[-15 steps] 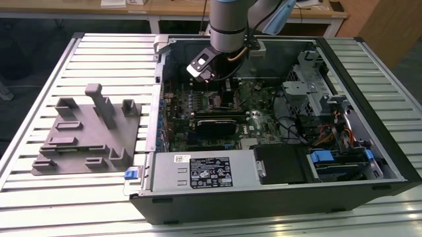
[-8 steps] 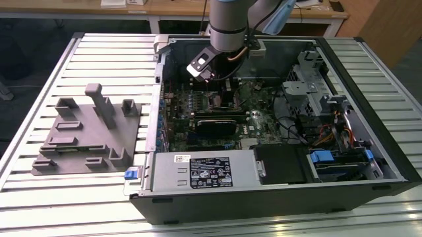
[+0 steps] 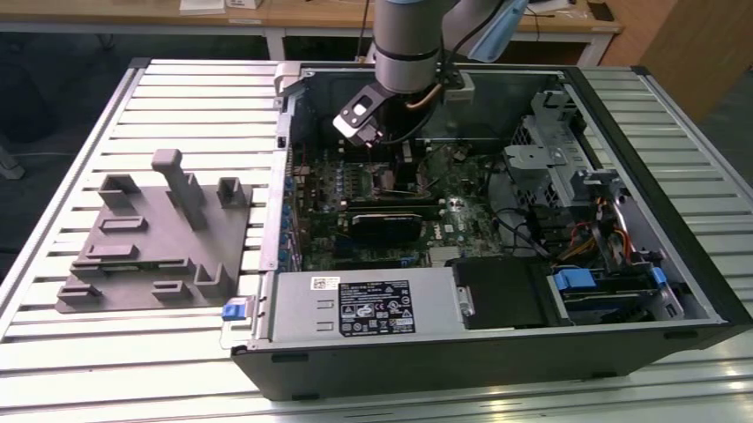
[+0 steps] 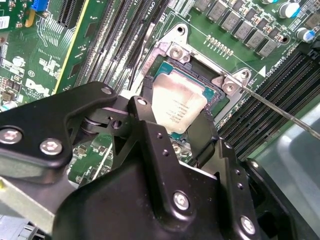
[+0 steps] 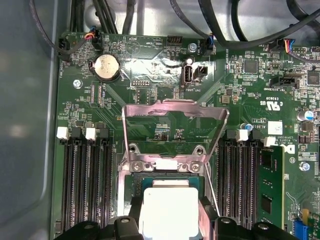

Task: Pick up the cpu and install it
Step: 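Place the cpu into insertion slot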

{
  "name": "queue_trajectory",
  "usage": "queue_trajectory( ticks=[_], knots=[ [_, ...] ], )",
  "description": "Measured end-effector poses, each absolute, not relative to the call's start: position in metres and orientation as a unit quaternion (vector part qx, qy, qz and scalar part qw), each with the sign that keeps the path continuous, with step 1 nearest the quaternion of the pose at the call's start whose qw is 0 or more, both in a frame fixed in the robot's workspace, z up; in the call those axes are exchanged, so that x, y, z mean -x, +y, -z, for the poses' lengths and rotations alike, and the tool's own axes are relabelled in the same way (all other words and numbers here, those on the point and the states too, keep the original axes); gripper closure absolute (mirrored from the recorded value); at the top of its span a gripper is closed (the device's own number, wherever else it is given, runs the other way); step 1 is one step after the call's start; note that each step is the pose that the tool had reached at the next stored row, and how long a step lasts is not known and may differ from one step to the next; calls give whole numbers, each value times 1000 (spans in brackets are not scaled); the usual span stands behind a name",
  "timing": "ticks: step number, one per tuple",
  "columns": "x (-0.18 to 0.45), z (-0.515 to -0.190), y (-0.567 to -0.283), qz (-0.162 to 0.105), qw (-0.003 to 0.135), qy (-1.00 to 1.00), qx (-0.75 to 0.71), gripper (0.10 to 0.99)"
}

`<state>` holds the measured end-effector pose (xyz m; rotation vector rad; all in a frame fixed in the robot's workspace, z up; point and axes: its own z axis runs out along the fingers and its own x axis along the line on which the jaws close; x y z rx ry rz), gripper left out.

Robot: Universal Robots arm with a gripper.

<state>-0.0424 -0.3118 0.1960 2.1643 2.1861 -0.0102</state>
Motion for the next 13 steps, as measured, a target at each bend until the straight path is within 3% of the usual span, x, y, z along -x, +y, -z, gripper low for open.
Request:
queue_trajectory(
  ticks=[13],
  knots=[
    [42, -194, -312, -1, 29, 710, -703, 561]
  ],
)
